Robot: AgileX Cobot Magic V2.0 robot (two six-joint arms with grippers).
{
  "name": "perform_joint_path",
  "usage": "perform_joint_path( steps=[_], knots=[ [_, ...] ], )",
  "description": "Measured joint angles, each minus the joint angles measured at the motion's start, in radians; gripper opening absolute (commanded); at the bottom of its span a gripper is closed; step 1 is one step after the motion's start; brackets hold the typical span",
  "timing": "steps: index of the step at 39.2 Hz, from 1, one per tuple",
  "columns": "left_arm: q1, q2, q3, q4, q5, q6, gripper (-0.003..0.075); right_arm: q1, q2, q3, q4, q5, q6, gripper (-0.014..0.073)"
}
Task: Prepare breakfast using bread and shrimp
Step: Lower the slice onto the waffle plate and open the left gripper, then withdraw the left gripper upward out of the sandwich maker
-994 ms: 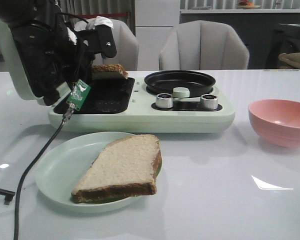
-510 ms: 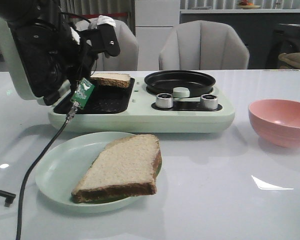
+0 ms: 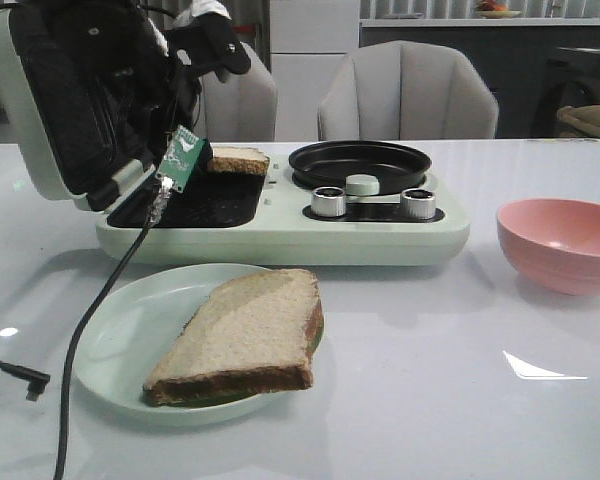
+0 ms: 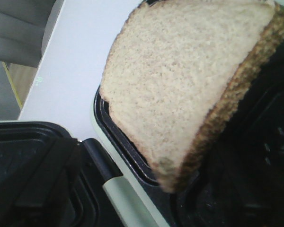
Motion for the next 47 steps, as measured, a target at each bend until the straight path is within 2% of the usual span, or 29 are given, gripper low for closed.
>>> perform_joint_path(
  steps=[16, 28, 35, 47],
  knots=[
    [-0.022, -0.177, 0.001, -0.311, 0.131, 0.041, 0.0562, 0.0, 0.0, 0.0, 0.0, 0.0, 0.0, 0.015],
    [-0.061, -0.418, 0.002, -0.436, 0.193, 0.041, 0.0562, 0.0, 0.0, 0.0, 0.0, 0.0, 0.0, 0.015],
    [-0.061, -0.563, 0.012, -0.503, 0.274, 0.041, 0.0562, 0.0, 0.0, 0.0, 0.0, 0.0, 0.0, 0.015],
    [0.007, -0.884, 0.205, -0.566, 0.309, 0.042, 0.0562, 0.0, 0.0, 0.0, 0.0, 0.0, 0.0, 0.015]
  ],
)
